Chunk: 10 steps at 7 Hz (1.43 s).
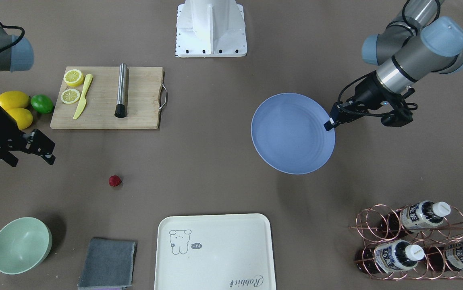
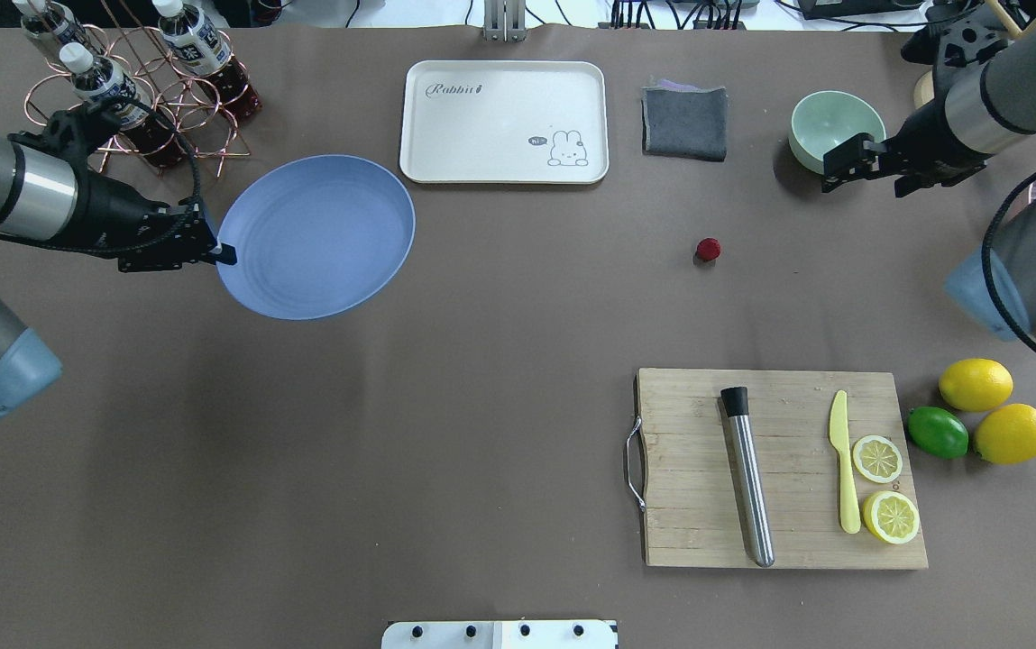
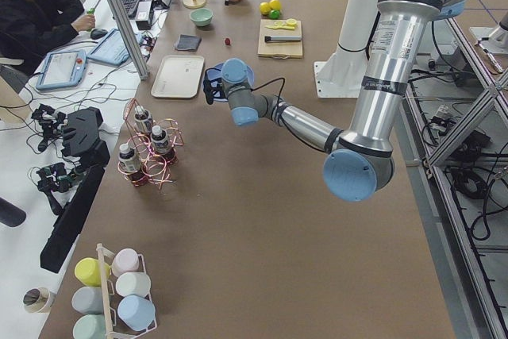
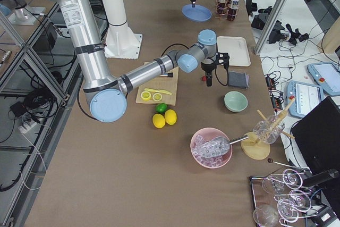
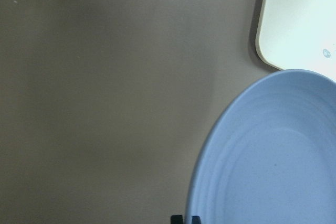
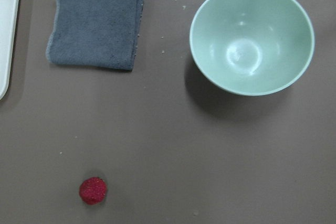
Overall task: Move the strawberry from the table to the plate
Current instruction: 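Drag the blue plate centerward with left gripper while right gripper nears strawberry, then grasp the red strawberry with the right gripper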
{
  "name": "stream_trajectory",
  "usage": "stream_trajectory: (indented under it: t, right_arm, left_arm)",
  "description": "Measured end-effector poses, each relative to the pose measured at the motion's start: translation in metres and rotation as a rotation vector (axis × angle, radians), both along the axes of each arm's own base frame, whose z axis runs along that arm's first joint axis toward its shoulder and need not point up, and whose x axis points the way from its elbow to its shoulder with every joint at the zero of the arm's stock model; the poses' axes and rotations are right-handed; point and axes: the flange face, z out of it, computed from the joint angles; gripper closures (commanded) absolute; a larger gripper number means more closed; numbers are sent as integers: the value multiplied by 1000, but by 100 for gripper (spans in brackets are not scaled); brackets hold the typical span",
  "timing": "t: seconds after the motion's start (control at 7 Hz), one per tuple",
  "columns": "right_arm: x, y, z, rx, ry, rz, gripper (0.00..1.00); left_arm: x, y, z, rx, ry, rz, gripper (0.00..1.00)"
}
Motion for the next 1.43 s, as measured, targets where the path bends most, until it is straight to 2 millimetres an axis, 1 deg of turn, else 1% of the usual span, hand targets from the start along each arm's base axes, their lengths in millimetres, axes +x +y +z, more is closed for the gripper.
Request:
stream_trajectory:
  t: [0.14, 0.29, 0.43, 0.57, 0.71, 0.86, 1.0, 1.14, 1.43]
  right_arm:
    - [-23, 2, -8, 2, 6, -1, 0]
    - [-41, 1, -12, 2, 12, -6, 0]
    - [-55, 1, -11, -5, 17, -13, 0]
    - [-68, 0, -12, -9, 22, -15, 0]
    - [-81, -1, -11, -10, 25, -9, 0]
    - [-92, -1, -9, -13, 24, -7, 0]
    - [-102, -2, -7, -15, 24, -10, 0]
    - [-110, -3, -8, -15, 26, -14, 0]
    - [-130, -2, -10, -19, 37, -11, 0]
  left_arm:
    - [29, 8, -16, -5, -6, -15, 100]
    - [60, 20, -33, -19, -5, -34, 100]
    - [94, 38, -53, -31, -3, -51, 100]
    - [128, 61, -76, -35, -7, -63, 100]
    - [161, 88, -94, -37, -12, -70, 100]
    - [185, 111, -102, -35, -17, -75, 100]
    - [203, 127, -105, -28, -24, -80, 100]
    - [216, 133, -105, -24, -32, -84, 100]
    - [229, 133, -100, -24, -49, -91, 100]
